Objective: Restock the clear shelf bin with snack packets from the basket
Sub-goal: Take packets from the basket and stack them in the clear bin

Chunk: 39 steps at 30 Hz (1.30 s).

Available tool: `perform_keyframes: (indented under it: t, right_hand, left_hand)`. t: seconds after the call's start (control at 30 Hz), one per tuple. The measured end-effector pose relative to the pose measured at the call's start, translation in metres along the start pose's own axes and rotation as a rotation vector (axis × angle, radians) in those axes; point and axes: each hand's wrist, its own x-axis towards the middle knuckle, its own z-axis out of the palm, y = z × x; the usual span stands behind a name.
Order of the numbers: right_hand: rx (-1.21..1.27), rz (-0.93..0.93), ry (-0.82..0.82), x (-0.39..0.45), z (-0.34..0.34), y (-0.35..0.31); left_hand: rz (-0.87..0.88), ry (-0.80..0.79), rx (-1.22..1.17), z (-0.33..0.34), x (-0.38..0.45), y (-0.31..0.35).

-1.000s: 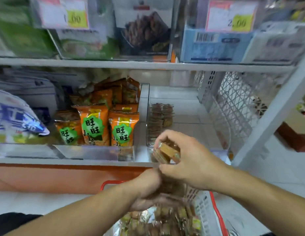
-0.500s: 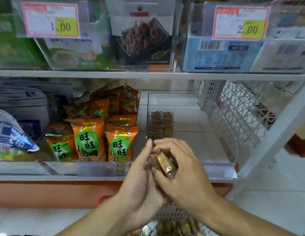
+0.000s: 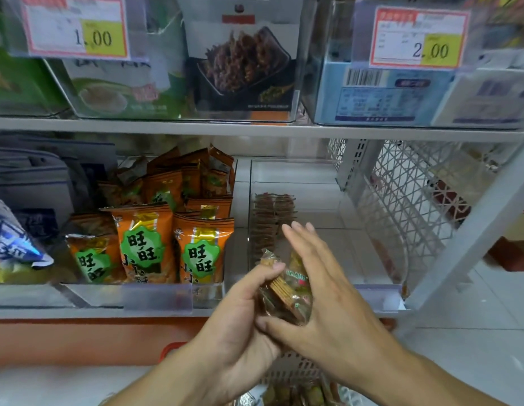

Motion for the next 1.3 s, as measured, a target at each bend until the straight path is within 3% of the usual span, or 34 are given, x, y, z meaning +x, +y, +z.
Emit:
perform_keyframes:
  t: [0.3,0.47,0.57,0.77,0.9,1.2,1.3]
  right_hand:
    - [0.238,-0.021,-0.042,-0.009,-0.016,-0.008]
    - [0.139,-0.107,-0.126,-0.010,-0.016,-0.010]
    - [0.146,-0.062,-0.119,-0.011,-0.016,-0.010]
    - [0.182,-0.066,0.133,-0.014,-0.008,-0.011]
    - [0.126,-0.100,0.288,-0.013,-0.009,-0.007]
    - [0.169,-0.286,0.429,-0.006,-0.019,-0.001]
    - [0.205,-0.187,0.436,-0.006,-0.021,0.001]
  left_hand:
    - [-0.074,0.017,-0.063,-0.009,-0.004,0.011]
    - [-0.036,-0.004,-0.012,-0.010,-0.007,0.005]
    - [0.029,0.013,-0.030,-0.011,-0.006,0.003]
    - [0.169,0.006,-0.070,-0.004,-0.008,0.003]
    - [0.160,-0.001,-0.036,-0.002,-0.010,0.007]
    - [0.146,0.033,0.081,-0.008,-0.010,0.010]
    - [0.130,0.047,0.102,-0.009,-0.011,0.006]
